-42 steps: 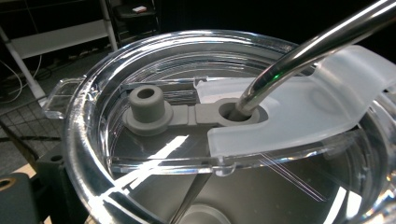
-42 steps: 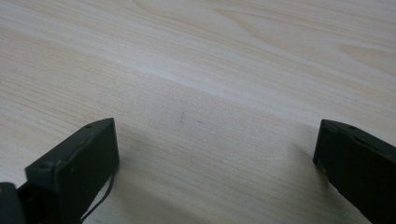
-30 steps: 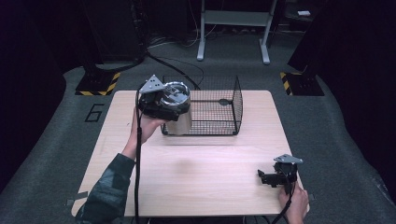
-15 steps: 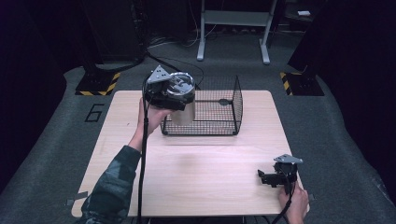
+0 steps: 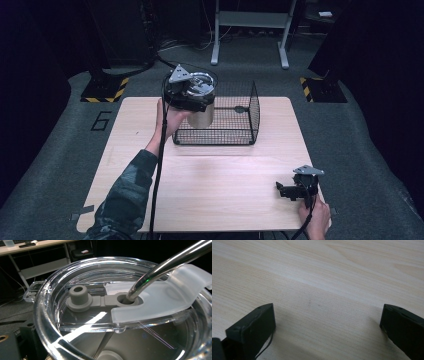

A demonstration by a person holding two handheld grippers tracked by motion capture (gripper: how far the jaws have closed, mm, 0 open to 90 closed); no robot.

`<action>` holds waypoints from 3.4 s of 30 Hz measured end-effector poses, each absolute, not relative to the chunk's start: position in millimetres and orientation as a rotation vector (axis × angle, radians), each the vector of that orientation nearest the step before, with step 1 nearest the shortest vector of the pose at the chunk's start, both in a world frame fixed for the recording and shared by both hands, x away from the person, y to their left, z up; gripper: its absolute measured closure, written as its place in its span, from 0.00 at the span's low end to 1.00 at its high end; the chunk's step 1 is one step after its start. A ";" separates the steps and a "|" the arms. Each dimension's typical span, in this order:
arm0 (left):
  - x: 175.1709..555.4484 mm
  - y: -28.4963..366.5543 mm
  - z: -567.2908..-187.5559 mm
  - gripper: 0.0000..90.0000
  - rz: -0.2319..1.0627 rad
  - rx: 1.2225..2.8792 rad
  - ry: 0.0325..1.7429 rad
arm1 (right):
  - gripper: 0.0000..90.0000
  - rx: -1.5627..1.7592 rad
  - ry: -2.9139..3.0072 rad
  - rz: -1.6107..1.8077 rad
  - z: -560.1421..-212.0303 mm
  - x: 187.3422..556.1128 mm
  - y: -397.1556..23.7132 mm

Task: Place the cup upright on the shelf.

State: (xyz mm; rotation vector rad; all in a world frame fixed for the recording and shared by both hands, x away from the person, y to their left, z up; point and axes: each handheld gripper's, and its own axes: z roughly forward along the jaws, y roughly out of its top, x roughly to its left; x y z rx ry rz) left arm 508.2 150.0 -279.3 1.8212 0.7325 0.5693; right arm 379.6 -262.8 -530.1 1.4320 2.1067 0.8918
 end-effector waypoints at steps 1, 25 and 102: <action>511.4 148.2 -280.6 0.04 0.577 1.822 0.739 | 0.00 1.431 2.106 0.892 -530.2 379.6 -262.8; 561.0 128.7 -307.4 0.04 0.615 1.770 0.910 | 0.00 1.441 2.110 0.894 -529.7 379.5 -262.6; 631.0 84.8 -409.9 0.04 0.570 1.854 1.223 | 0.00 1.427 2.109 0.896 -530.0 380.5 -262.4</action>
